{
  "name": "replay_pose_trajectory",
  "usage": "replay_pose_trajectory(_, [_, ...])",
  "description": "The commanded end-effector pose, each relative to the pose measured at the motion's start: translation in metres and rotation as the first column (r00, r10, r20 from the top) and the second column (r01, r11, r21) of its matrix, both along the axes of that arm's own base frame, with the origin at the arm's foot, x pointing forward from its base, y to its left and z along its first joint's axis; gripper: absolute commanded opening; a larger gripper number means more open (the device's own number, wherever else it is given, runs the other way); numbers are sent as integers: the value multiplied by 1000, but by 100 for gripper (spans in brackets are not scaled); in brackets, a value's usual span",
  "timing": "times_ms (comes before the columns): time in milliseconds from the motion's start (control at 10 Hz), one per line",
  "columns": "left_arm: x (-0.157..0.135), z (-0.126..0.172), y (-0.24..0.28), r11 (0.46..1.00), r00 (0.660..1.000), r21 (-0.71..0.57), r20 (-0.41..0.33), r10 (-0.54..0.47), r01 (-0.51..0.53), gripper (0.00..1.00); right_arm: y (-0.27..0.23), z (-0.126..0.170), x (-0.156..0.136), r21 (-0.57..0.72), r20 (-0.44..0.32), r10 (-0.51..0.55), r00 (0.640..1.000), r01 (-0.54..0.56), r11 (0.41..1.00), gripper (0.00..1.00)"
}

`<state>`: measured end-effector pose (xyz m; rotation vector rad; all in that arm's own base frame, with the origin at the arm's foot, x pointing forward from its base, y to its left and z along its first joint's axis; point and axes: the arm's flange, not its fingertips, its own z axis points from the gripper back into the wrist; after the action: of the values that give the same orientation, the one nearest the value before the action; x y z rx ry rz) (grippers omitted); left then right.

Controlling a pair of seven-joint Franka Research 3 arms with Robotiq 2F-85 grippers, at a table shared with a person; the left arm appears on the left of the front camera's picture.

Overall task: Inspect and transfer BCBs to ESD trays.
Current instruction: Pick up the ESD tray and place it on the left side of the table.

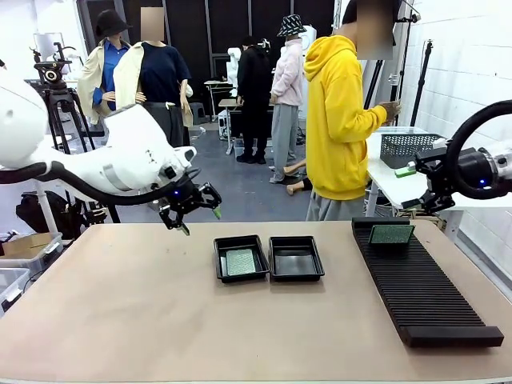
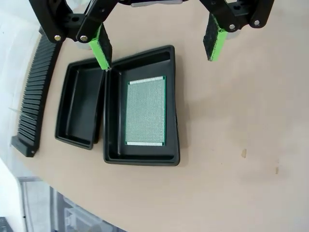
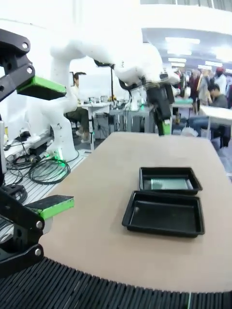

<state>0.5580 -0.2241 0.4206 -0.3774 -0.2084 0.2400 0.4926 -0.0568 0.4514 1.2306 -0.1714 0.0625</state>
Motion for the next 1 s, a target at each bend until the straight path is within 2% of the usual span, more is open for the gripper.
replay_pose_trajectory(0, [27, -7, -18, 998, 998, 48, -55, 40, -38, 100, 6, 5, 1, -44, -10, -8, 1000, 8, 999, 100])
replay_pose_trajectory(400, [47, -46, -22, 997, 991, 39, -114, 67, -63, 100, 6, 5, 1, -44, -10, -8, 1000, 8, 999, 100])
replay_pose_trajectory(900, [36, -82, -24, 997, 985, 70, -169, 25, -13, 100, 6, 5, 1, -44, -10, -8, 1000, 8, 999, 100])
